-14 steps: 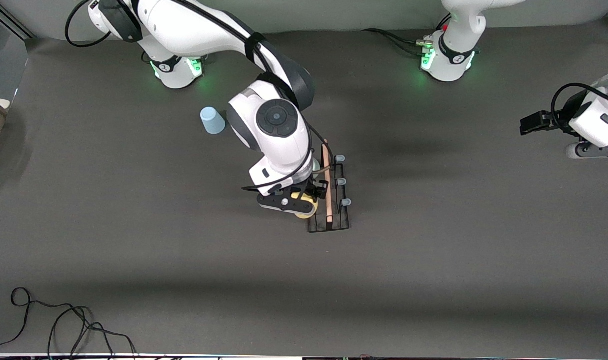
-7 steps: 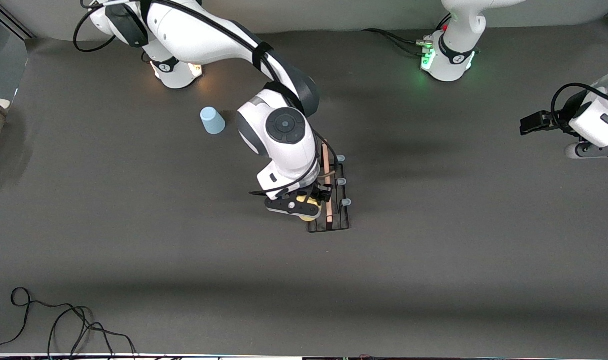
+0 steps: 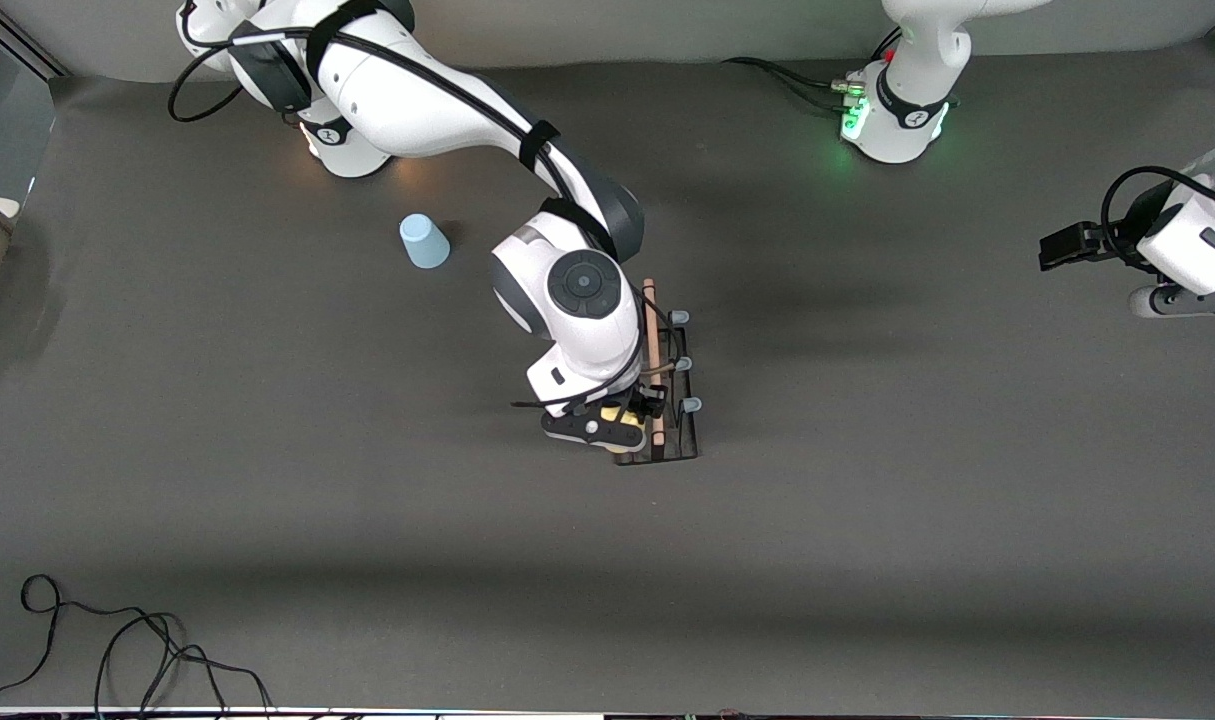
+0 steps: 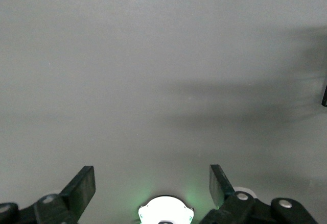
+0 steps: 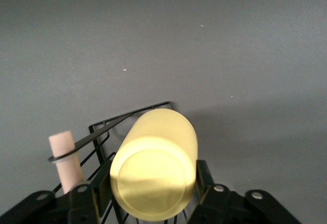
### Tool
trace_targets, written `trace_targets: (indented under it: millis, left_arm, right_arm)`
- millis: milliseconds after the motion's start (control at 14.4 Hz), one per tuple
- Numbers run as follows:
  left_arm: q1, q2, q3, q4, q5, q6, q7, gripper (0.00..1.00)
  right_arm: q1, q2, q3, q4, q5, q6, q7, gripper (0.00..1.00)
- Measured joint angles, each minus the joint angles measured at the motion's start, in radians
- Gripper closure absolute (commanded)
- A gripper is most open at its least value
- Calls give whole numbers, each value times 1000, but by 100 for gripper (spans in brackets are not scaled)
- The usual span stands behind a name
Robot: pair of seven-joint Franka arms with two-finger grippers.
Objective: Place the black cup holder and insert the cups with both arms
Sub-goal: 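Lower the yellow cup into a holder slot and release it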
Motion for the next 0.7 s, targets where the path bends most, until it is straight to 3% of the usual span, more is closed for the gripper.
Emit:
trace_targets:
  millis: [278, 487, 696]
  left_arm:
    - [0, 0, 0, 0, 0, 0, 0, 1]
    - [0, 0, 0, 0, 0, 0, 0, 1]
    - [0, 0, 0, 0, 0, 0, 0, 1]
  right_arm:
    - [-8, -17, -5, 33, 0, -14, 0, 0]
    - [-8, -96, -5, 66, -1, -156, 0, 0]
    - [-8, -235, -5, 72, -3, -328, -28, 0]
